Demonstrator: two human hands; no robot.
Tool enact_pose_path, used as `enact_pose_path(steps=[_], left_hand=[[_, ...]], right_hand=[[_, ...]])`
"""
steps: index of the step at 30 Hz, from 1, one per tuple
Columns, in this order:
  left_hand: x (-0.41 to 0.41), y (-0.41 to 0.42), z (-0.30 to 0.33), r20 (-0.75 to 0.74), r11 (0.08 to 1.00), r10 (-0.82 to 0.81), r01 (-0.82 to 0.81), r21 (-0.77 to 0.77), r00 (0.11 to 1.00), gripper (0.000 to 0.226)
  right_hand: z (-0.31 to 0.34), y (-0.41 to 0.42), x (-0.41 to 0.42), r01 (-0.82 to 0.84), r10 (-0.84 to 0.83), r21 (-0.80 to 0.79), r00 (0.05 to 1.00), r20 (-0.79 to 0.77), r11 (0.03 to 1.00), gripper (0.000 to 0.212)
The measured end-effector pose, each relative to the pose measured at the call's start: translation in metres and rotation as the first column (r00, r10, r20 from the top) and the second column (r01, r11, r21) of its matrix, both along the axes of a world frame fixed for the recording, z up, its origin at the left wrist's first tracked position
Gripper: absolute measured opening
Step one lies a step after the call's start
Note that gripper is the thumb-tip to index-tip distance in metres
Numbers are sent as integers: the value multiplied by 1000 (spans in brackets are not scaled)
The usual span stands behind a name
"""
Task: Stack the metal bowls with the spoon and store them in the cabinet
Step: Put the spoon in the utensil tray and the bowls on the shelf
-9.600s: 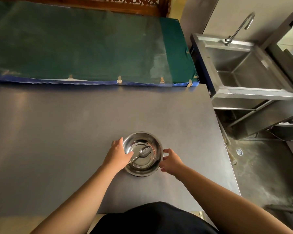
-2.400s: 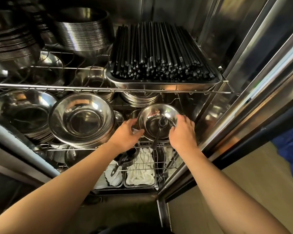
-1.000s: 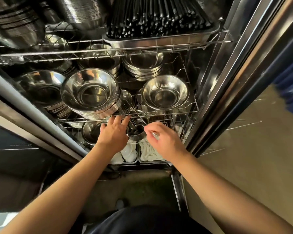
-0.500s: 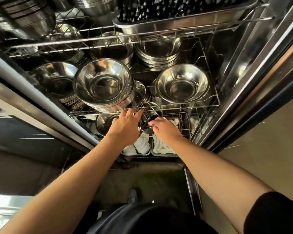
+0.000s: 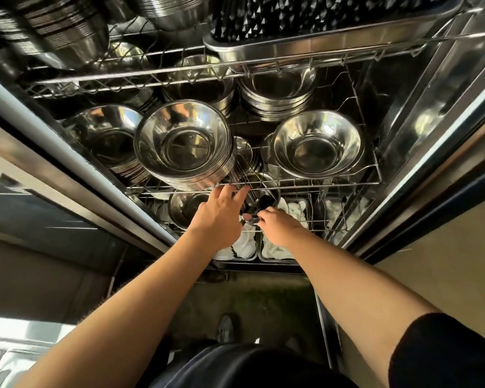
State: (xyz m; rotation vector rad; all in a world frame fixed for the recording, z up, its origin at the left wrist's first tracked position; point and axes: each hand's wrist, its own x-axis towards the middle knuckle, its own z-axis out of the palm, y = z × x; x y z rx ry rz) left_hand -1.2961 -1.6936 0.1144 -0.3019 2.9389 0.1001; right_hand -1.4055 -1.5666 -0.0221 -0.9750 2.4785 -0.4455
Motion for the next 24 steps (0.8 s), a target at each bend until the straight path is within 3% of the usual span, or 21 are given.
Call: enact_pose_path(steps=[5, 10, 18, 24], left_hand=[[1, -1, -1, -8, 1000, -4, 4, 10, 1000, 79], [1, -2, 1, -2, 1000, -7, 7, 15, 1000, 79], [-4, -2, 10, 36, 1000, -13, 12, 11, 999, 75], [-21, 4, 28, -46, 1000, -18, 19, 8, 999, 48]], right_hand=[[9, 3, 0, -29, 24, 67, 997, 73, 997, 50], [36, 21, 2, -19, 18, 15, 997, 78, 1000, 54], [103, 75, 17, 19, -32, -124, 995, -99, 992, 32], [159, 101, 18, 82, -149, -220, 941, -305, 972, 28]])
